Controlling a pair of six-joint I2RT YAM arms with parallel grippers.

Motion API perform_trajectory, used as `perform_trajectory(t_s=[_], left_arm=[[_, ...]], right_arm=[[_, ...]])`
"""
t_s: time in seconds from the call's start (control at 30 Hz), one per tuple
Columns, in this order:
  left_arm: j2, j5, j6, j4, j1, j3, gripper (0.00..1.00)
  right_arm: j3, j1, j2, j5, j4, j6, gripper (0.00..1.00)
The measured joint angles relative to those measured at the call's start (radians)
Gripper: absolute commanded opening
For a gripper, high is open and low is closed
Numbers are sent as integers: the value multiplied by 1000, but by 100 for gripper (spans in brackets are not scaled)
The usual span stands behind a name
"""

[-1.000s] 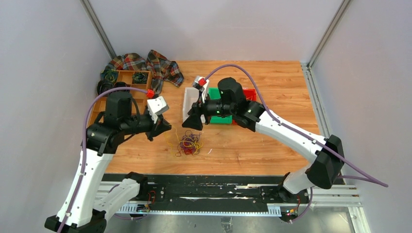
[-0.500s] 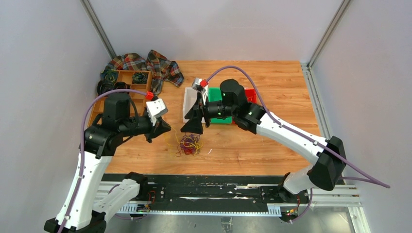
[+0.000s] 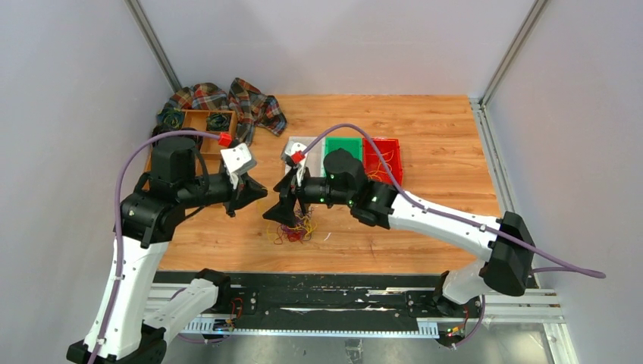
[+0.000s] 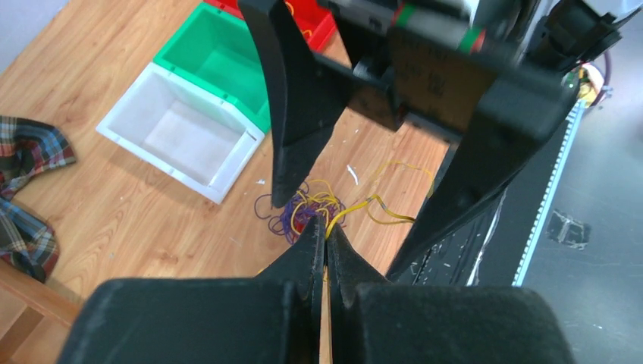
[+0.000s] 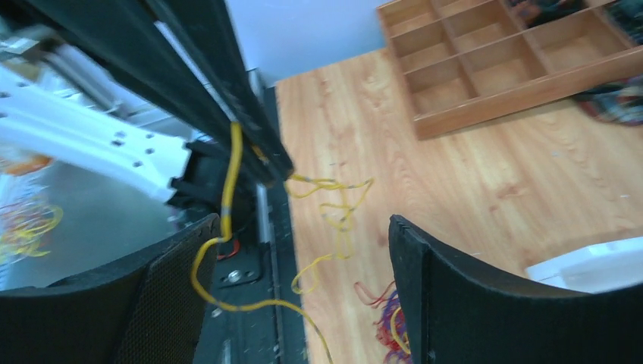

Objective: Untangle the cables

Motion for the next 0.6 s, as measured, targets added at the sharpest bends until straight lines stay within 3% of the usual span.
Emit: perform_trajectory(t_s=[0.3,0.37,0.53,0.6], left_arm=[[10,63,-86,0,0,64,0],[10,77,-105,0,0,76,0],[15,95,-159,11,0,101,3],[15,94,-184,31,0,114,34]], right_arm=[[-101,85,45,282,291,-103,78],[-122,85,53,309,366,-109,67],[-145,90,70,357,484,-121,6],[-170,92,64,380,520,-119,1]])
